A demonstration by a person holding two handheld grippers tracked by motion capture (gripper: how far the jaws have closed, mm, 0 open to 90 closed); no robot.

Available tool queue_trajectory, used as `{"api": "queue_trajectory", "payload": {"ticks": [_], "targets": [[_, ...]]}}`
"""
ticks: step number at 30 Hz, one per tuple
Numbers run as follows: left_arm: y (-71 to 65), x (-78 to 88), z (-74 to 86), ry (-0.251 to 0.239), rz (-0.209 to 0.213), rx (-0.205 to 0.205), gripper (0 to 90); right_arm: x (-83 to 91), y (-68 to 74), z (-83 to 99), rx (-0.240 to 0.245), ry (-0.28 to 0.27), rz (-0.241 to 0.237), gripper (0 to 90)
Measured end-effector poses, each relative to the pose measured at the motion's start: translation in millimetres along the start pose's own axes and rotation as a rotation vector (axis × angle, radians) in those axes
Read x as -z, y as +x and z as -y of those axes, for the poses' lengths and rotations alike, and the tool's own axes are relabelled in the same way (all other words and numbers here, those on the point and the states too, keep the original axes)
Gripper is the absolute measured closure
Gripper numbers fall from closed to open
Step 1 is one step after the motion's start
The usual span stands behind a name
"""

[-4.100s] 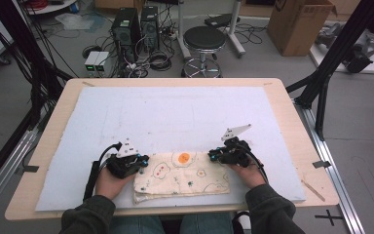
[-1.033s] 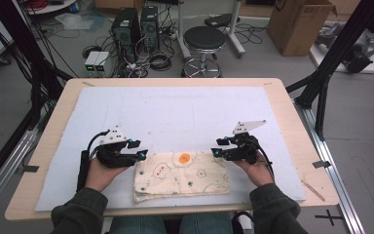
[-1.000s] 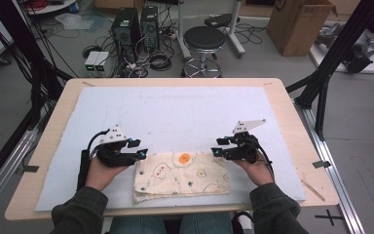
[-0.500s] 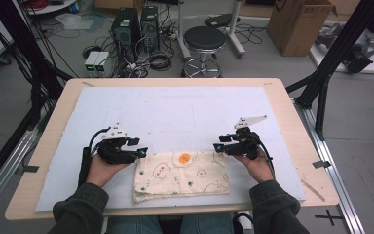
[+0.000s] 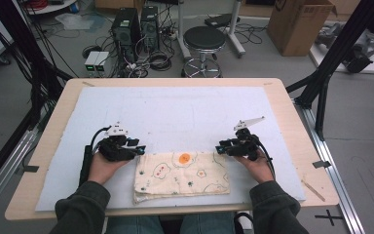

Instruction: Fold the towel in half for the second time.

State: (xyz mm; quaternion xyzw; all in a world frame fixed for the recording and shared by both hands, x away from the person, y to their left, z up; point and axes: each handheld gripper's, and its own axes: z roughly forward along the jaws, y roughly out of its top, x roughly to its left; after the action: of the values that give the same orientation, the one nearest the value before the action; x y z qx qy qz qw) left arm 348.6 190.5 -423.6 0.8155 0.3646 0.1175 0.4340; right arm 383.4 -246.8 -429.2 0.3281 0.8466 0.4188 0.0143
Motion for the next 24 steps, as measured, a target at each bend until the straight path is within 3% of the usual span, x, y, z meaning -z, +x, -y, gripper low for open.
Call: {"api": "queue_trajectory", "payload": {"ticks": [4,11,24], "targets": [[-0.8,-5.6,2.3,0.022,0.005,0.007,54.5,1.1,-1.3,4.2,-0.009,0.016,-0.005,60.6],[-3.1,-12.4,9.5,0.109,0.065,-0.001,58.7,4.2,-0.7,11.1,-0.008,0.017,-0.008,59.8],[-10.9,-12.3,10.2,0.121,0.05,-0.043,73.5,7.8,-0.7,10.3,-0.016,0.008,0.001,59.6]]}}
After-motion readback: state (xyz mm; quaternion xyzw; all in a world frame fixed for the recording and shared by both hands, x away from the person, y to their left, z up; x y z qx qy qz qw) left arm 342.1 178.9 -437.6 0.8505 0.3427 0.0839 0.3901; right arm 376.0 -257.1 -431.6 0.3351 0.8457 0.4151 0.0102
